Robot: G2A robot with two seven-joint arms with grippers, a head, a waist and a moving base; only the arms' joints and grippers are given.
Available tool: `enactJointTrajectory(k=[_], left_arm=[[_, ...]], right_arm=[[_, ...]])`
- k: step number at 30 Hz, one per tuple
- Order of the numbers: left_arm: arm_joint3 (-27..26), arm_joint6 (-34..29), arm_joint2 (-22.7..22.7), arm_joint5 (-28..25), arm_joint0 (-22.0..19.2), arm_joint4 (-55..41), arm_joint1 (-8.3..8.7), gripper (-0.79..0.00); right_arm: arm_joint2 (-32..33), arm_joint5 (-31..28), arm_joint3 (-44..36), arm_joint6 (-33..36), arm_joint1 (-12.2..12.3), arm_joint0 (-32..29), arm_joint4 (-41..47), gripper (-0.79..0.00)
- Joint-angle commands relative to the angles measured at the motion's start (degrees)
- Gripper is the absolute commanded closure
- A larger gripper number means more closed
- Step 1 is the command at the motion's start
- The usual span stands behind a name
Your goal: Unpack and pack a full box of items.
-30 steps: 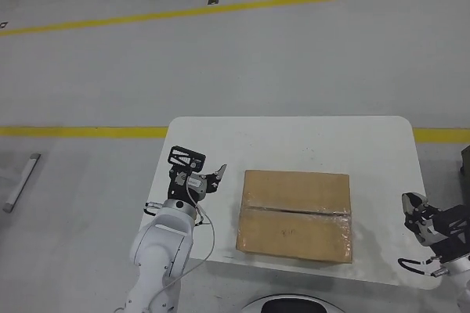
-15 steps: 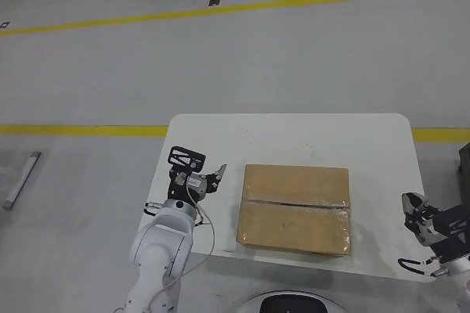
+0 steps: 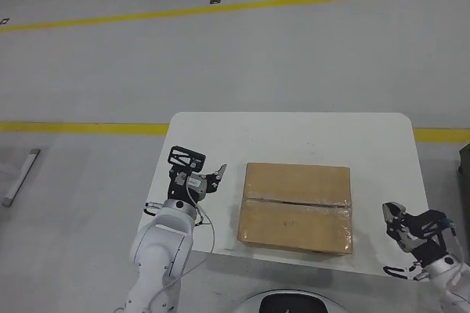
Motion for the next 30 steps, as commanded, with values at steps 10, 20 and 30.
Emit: enactJointTrajectory(k=[10,20,30], left_arm=[[0.0,0.0,0.0,0.0,0.0,0.0,0.0,-0.785],[0.0,0.0,0.0,0.0,0.0,0.0,0.0,-0.785],[0.0,0.0,0.0,0.0,0.0,0.0,0.0,-0.785]], right_arm=[[-9.9,-0.2,3.6,2.5,-0.9,7.4,-3.9,0.0],[-14.9,-1.4,5.3,4.7,-1.5,11.4,-3.4,0.0],[-18.4,-2.7,5.7,6.0,-1.9,14.7,-4.7,0.0]])
